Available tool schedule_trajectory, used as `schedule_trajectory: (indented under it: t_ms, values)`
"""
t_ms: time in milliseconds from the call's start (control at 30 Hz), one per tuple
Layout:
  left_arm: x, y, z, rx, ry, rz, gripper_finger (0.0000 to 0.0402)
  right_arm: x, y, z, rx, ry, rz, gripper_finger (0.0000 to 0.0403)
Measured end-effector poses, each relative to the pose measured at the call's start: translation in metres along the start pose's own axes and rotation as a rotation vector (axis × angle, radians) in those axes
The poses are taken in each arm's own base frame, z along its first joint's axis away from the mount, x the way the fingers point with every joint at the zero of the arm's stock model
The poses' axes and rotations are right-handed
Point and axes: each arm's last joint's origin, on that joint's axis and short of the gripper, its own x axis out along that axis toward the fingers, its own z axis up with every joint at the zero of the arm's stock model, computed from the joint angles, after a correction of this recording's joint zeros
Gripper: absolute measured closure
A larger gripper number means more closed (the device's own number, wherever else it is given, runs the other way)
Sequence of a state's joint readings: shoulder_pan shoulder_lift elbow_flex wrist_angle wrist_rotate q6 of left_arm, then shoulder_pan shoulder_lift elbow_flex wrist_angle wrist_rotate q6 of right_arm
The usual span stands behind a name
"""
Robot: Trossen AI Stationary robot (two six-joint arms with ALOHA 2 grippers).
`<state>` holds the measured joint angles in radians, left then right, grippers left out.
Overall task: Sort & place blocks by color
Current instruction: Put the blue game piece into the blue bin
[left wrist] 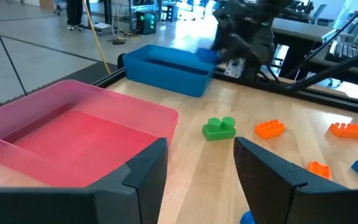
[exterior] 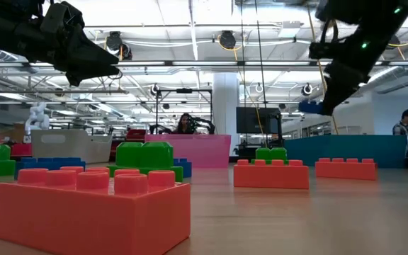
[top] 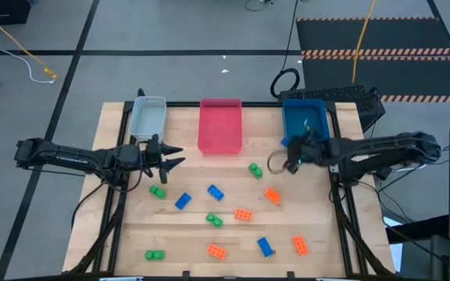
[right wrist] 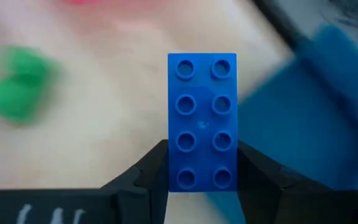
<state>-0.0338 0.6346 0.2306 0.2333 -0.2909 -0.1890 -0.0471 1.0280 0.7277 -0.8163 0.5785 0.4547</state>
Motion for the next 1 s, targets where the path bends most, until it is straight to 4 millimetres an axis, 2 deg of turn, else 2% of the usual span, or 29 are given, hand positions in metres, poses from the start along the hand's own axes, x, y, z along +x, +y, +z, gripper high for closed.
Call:
schedule_trajectory:
  t_ms: [167,300,667,1000]
  values:
    - [0.000,0.000,0.000,0.000,-0.002,0.000,0.0215,0.009,-0.031,0.002,0.070,0.069,-0.099,0.0270]
    - [0.000,0.000,0.000,-0.002,-0.003,0.000,0.0215,0.014,-0.047,0.000,0.131,0.130,-0.158,0.0270]
    - [0.000,0.000,0.000,-0.032,-0.002,0.000,0.0215,0.030,-0.066,-0.002,0.311,0.261,-0.189,0.0270]
    - [0.000,0.000,-0.002,-0.051,0.022,0.005,0.0215,0.040,-0.073,-0.002,0.336,0.318,-0.200,0.0270]
